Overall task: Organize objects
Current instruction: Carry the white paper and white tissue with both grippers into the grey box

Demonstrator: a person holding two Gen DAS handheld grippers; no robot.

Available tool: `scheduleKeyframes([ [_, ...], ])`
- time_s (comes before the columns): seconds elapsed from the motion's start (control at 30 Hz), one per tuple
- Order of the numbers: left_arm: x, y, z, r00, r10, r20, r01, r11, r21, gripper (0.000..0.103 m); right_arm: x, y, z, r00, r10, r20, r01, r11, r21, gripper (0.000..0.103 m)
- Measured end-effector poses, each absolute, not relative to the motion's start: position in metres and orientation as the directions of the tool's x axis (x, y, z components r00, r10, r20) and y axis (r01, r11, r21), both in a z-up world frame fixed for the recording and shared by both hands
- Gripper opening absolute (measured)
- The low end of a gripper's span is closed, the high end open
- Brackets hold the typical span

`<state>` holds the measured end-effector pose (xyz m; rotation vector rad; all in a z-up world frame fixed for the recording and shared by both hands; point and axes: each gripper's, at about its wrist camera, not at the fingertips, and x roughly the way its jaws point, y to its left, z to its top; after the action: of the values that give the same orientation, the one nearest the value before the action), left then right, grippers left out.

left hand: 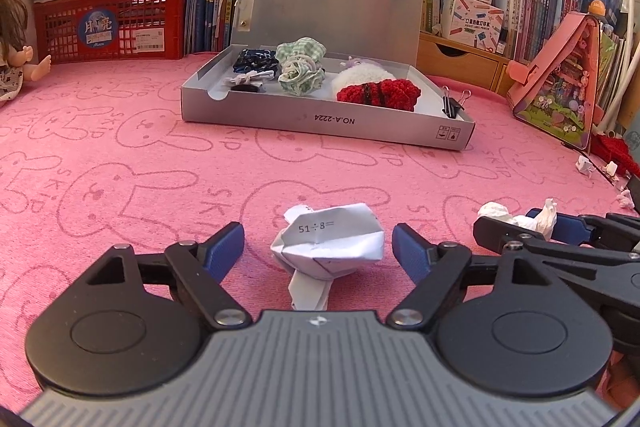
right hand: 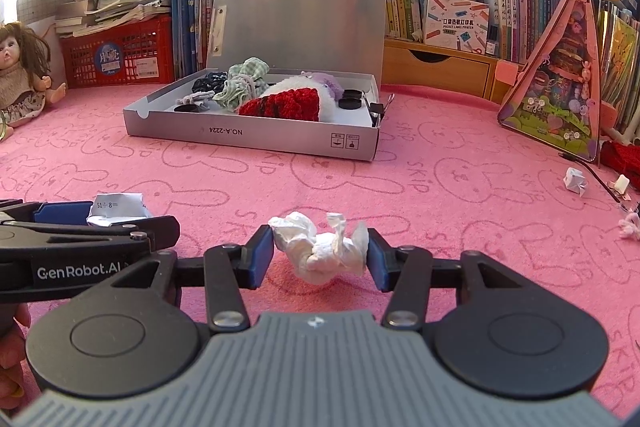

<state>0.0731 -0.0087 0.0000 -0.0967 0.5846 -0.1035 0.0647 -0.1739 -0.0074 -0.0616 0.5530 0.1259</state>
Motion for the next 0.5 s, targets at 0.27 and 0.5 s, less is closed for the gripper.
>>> scheduleKeyframes([
  [0.27, 0.072, -0.008, 0.001, 0.833, -0.105, -0.544, 0.065, 0.994, -0.093, 0.059, 0.061, -0.158, -0.008, 0.84, 0.136, -0.524, -0.184, 0.982, -0.039, 0.052],
  [0.5, 0.072, -0.004, 0.005, 0.833, -0.11, -0.542, 0.061, 0.992, -0.107, 0.058, 0.062, -0.155, -0.005, 0.842, 0.154, -0.517, -0.197, 0.98, -0.03, 0.053],
])
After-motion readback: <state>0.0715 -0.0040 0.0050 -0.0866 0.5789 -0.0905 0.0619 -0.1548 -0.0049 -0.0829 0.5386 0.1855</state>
